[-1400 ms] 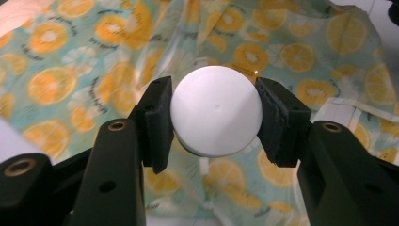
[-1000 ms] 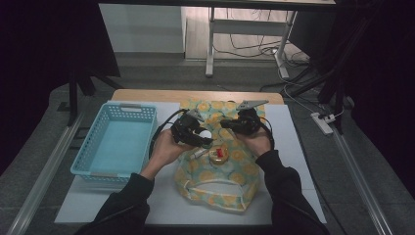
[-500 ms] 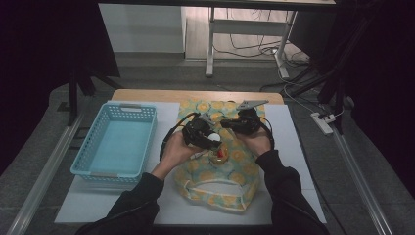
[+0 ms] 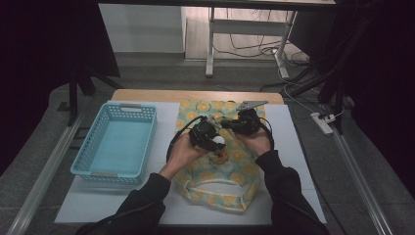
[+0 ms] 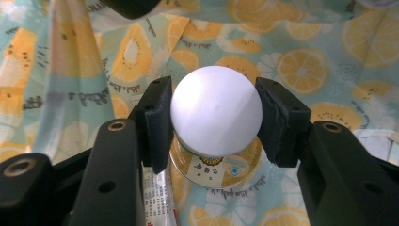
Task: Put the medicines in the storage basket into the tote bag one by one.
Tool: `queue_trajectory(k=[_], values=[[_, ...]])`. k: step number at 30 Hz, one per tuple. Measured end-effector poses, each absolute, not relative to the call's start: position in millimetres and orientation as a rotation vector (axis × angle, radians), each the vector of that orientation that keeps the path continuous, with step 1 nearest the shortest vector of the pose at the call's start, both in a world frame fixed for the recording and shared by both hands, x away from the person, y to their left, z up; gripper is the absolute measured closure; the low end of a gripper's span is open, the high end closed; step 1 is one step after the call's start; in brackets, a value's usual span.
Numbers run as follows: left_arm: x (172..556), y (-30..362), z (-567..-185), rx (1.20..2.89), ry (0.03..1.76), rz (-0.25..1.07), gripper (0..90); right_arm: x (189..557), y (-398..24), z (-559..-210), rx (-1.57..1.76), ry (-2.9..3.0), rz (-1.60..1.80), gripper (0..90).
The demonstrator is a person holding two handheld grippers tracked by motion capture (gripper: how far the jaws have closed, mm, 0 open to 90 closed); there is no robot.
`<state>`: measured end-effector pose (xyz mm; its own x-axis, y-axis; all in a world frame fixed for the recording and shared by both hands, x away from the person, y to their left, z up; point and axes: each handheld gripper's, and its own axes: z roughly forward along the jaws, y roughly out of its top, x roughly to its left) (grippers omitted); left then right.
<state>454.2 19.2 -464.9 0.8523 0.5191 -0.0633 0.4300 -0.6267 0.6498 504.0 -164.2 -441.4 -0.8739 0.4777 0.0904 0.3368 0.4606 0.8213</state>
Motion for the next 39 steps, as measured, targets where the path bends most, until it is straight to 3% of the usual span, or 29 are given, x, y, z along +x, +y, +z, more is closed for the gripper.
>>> queue_trajectory(k=[12,24,39], values=[[457,14,-473,2.335,0.666,0.155,47.7,503,-166,-442,0.718,2.552,1.382,90.0],[450,18,-462,2.308,0.686,0.178,24.0,503,-169,-443,0.722,2.55,1.385,90.0],[433,42,-449,2.182,0.719,0.059,0.0,500,-169,-442,0.715,2.552,1.389,90.0]])
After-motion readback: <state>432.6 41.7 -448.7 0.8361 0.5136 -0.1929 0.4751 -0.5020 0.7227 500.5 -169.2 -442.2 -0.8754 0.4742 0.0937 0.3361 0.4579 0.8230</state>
